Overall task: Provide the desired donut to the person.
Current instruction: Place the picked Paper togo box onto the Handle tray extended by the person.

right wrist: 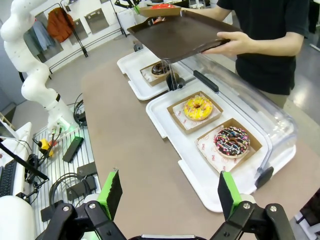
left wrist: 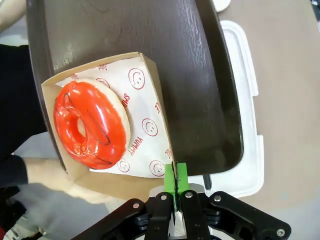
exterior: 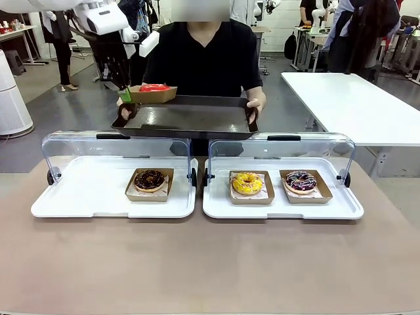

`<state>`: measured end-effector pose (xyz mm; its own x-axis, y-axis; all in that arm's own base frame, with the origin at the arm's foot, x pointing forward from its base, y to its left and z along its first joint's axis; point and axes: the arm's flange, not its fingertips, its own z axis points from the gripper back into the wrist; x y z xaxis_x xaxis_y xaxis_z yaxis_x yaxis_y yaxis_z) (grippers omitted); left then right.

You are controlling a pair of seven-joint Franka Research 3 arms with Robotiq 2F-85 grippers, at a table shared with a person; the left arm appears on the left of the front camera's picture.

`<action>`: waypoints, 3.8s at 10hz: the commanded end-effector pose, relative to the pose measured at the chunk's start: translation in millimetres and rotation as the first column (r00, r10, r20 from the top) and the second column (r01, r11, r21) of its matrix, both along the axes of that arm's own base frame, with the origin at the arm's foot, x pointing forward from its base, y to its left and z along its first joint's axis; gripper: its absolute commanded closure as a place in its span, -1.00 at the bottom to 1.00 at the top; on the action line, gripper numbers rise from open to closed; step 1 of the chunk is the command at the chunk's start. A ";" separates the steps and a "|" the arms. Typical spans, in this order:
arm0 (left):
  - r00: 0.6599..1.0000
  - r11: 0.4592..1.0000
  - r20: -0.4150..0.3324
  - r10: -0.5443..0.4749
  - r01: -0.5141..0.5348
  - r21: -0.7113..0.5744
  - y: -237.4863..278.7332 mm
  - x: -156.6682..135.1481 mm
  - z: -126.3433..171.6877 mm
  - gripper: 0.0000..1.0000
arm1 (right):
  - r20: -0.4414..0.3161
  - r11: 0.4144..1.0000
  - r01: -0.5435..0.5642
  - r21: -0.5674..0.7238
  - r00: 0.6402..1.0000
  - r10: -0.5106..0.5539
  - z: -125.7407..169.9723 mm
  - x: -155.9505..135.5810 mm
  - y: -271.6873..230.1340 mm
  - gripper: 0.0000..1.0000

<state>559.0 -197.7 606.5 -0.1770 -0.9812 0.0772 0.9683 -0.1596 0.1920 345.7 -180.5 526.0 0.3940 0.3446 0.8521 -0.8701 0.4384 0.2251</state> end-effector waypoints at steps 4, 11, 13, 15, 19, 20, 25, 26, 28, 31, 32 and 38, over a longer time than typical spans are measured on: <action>0.996 0.996 -0.042 0.083 -0.083 -0.010 -4.8 29.3 -21.5 0.96 | 0.014 1.000 -0.006 0.021 1.000 0.005 0.4 1.5 0.5 -1.00; 0.991 0.995 -0.089 0.099 -0.098 0.013 1.0 46.4 -37.0 -1.00 | 0.014 1.000 -0.006 0.021 1.000 0.005 0.4 1.5 0.5 -1.00; 0.992 0.995 -0.088 0.096 -0.095 0.008 1.1 40.6 -37.2 -1.00 | 0.014 1.000 -0.006 0.021 1.000 0.005 0.4 1.5 0.5 -1.00; 0.992 0.997 -0.096 0.083 -0.082 0.015 1.1 42.0 -32.4 -1.00 | 0.014 1.000 -0.006 0.021 1.000 0.005 0.4 1.5 0.5 -1.00; 0.990 0.997 -0.117 0.073 -0.071 0.023 1.4 40.7 -33.4 -1.00 | 0.014 1.000 -0.006 0.021 1.000 0.005 0.4 1.5 0.5 -1.00; 0.989 0.997 -0.127 0.070 -0.066 0.039 1.8 38.4 -33.2 -1.00 | 0.014 1.000 -0.006 0.021 1.000 0.005 0.4 1.5 0.5 -1.00; 0.990 0.983 -0.119 -0.071 0.090 0.158 53.7 -48.3 -5.3 -1.00 | 0.014 1.000 -0.006 0.021 1.000 0.005 0.4 1.5 0.5 -1.00; 0.990 0.981 -0.110 -0.085 0.102 0.162 76.9 -79.4 -6.8 -1.00 | 0.014 1.000 -0.006 0.021 1.000 0.005 0.4 1.5 0.5 -1.00; 0.988 0.977 -0.055 -0.142 0.149 0.152 118.7 -135.1 -14.8 -1.00 | 0.014 1.000 -0.006 0.021 1.000 0.005 0.4 1.5 0.5 -1.00; 0.992 0.987 -0.009 -0.129 0.129 0.099 166.5 -179.1 -43.5 -1.00 | 0.014 1.000 -0.006 0.021 1.000 0.005 0.4 1.5 0.5 -1.00; 0.992 0.988 -0.022 -0.121 0.122 0.091 179.9 -179.5 -53.6 -1.00 | 0.014 1.000 -0.006 0.021 1.000 0.005 0.4 1.5 0.5 -1.00; 0.997 0.996 -0.054 -0.049 0.053 0.066 204.4 -172.3 -75.7 -1.00 | 0.014 1.000 -0.006 0.021 1.000 0.005 0.4 1.5 0.5 -1.00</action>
